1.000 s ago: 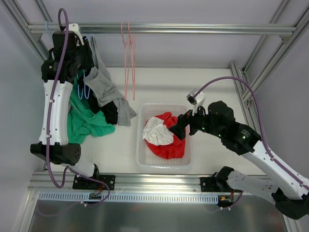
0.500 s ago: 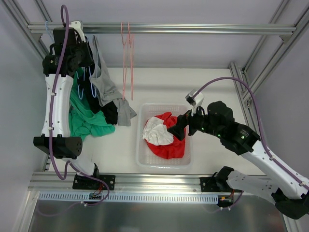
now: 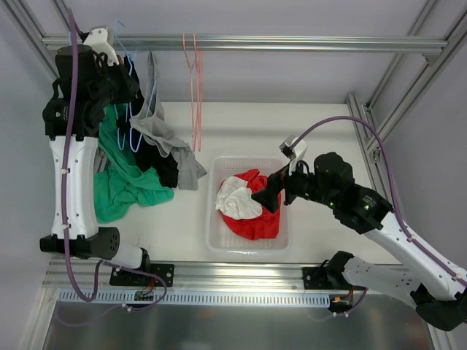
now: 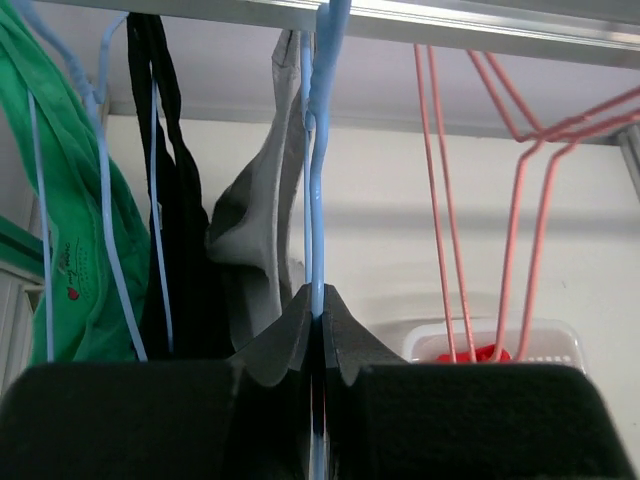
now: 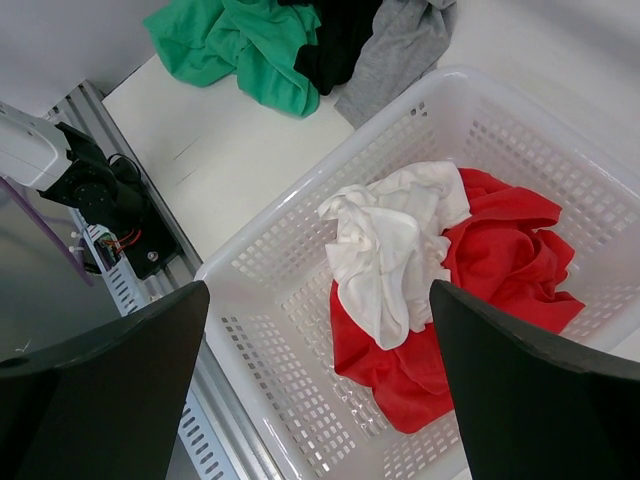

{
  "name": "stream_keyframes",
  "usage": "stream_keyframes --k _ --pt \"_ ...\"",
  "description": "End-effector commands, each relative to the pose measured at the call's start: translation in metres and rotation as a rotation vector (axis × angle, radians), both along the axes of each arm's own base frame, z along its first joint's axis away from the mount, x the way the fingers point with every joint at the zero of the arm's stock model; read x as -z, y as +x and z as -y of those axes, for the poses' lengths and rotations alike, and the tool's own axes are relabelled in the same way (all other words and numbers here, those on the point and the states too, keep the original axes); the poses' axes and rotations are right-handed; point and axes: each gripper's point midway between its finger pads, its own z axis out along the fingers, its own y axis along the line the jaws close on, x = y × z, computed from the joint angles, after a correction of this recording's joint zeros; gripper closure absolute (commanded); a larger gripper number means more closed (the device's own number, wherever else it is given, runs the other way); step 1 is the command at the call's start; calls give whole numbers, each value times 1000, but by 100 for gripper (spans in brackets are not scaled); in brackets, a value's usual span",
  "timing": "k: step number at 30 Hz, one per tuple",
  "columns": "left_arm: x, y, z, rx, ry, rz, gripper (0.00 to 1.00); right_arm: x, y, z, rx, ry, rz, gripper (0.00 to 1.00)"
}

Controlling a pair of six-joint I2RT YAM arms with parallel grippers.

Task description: Remove the tank top from the hanger

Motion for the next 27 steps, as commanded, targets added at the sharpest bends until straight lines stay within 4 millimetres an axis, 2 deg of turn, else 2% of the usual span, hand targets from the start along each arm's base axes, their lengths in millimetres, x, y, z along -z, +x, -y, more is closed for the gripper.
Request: stream_keyframes --k 1,4,5,7,8,9,10,11,12,13,14,15,16,17,18,19,20,21,22,23,25,26,27 --pt "-37 -14 0 2 -27 151 100 -16 1 -7 -28 49 44 2" --pt "-43 -15 -3 -14 -21 175 100 -17 -1 -9 -39 58 39 2" --pt "-47 -22 -1 -6 -27 187 100 -17 -1 -10 -42 61 40 2" --pt "-37 -30 0 -3 -40 165 100 -17 -1 -9 -42 64 41 2" --pt "-43 -48 1 2 -45 190 100 -18 -2 -10 -48 70 44 2" --pt "-22 -52 3 9 -56 143 100 -21 -4 -11 -56 81 50 2" --pt "-16 -61 4 12 -62 136 100 -24 -5 -12 -69 93 54 2" --pt "-21 -85 5 18 -65 169 100 -27 -12 -16 -112 115 54 2" --pt "9 -91 6 16 -77 105 100 -38 -15 -20 -136 155 81 2" --pt "4 -118 7 26 -85 151 100 -42 -18 -22 -158 178 81 2" --pt "14 -129 8 27 -86 149 100 -50 -23 -27 -201 210 94 2" --pt "42 -133 5 10 -84 96 100 -51 -25 -31 -221 220 89 2" --pt "49 -144 6 11 -90 102 100 -53 -27 -34 -243 230 89 2" --pt "46 -167 8 28 -94 151 100 -56 -32 -38 -277 242 86 2" --pt "67 -173 10 40 -97 119 100 -59 -32 -42 -297 256 94 2" --pt "74 -182 12 51 -106 122 100 -58 -33 -46 -315 262 93 2" --pt "76 -202 20 95 -124 152 100 -54 -35 -54 -344 259 80 2" --pt "100 -206 26 122 -148 103 100 -56 -34 -60 -359 272 92 2" --pt "109 -214 31 144 -169 93 100 -56 -35 -67 -377 275 93 2" --pt "129 -227 40 191 -198 70 100 -46 -37 -81 -409 248 88 2" --pt "145 -241 50 229 -248 51 100 -51 -36 -98 -422 231 116 3" --pt "149 -253 52 242 -258 85 100 -38 -34 -115 -424 189 103 4" --pt "162 -257 56 259 -286 64 100 -36 -31 -124 -423 171 125 5"
